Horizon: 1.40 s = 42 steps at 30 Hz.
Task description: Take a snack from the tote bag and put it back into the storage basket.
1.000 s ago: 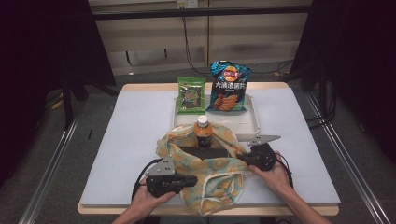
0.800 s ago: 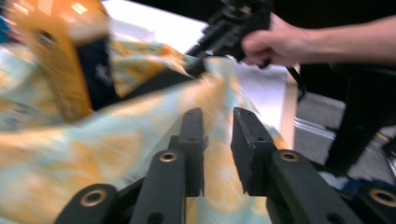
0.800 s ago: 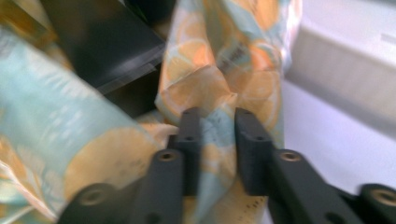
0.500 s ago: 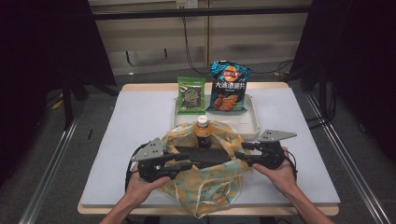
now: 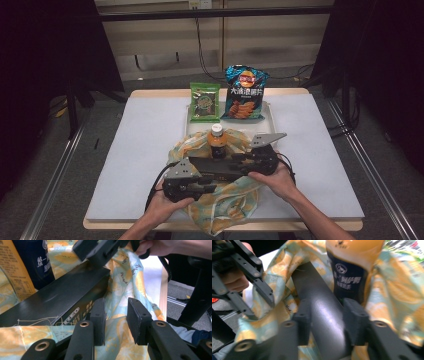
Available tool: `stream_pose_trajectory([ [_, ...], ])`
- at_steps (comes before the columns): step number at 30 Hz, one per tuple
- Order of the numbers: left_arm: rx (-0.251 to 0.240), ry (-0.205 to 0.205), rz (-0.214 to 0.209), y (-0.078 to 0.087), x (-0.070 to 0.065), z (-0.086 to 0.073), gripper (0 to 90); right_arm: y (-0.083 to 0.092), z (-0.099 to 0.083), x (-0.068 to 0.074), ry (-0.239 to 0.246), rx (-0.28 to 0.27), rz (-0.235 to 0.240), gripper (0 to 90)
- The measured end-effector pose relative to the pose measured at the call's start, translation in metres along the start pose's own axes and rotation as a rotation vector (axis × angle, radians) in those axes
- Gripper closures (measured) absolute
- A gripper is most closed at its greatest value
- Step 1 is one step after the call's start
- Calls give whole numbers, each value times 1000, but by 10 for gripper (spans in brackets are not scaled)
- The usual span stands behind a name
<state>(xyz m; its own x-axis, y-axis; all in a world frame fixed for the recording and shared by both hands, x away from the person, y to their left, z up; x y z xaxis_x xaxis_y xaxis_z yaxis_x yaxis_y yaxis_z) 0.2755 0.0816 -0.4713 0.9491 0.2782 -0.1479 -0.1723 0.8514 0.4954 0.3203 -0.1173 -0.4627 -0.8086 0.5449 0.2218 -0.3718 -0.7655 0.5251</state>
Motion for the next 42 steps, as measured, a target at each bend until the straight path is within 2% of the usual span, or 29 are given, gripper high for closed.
stream_pose_trajectory([
  [4,-2,3,-1,1,0,-2,680,-12,-3,-5,8,32,-30,451],
  [6,-4,9,2,2,1,-2,679,-14,-4,-6,-4,31,11,403],
  [9,-18,19,10,6,5,-1,677,-19,-8,-6,10,59,2,337],
  [11,-24,23,17,8,7,-1,675,-22,-12,-6,30,70,0,326],
  [17,-23,34,20,10,10,-3,675,-27,-15,-3,73,80,19,321],
  [25,-28,47,22,11,12,-3,669,-38,-22,-2,118,132,5,290],
  [30,-38,53,27,14,15,-2,663,-41,-23,-2,144,139,2,285],
  [32,-47,63,27,15,16,-1,662,-43,-21,0,148,137,17,284],
  [35,-41,57,30,16,18,-2,662,-47,-20,3,167,137,18,284],
  [36,-40,61,29,15,18,-2,662,-47,-19,3,171,135,17,288],
  [38,-39,60,27,15,17,-2,663,-46,-19,5,183,137,20,359],
  [39,-31,55,31,15,17,-3,662,-45,-19,6,191,141,36,398],
  [42,-38,60,29,14,17,-2,663,-45,-19,10,215,150,26,419],
])
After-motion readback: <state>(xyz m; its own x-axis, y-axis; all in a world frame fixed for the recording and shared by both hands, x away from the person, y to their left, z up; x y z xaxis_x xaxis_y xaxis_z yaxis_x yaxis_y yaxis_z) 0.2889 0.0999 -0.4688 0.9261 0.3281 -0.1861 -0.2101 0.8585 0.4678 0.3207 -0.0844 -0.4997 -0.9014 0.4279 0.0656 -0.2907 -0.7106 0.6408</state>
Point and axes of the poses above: each handheld gripper's, and its own axes: y roughly backward along the jaws, z roughly out of its top, x roughly to its left, the point moved 5 cm from there along -y, roughly forward along the jaws, and after that the axes turned 1 degree about -y, right-handed, at the moved point
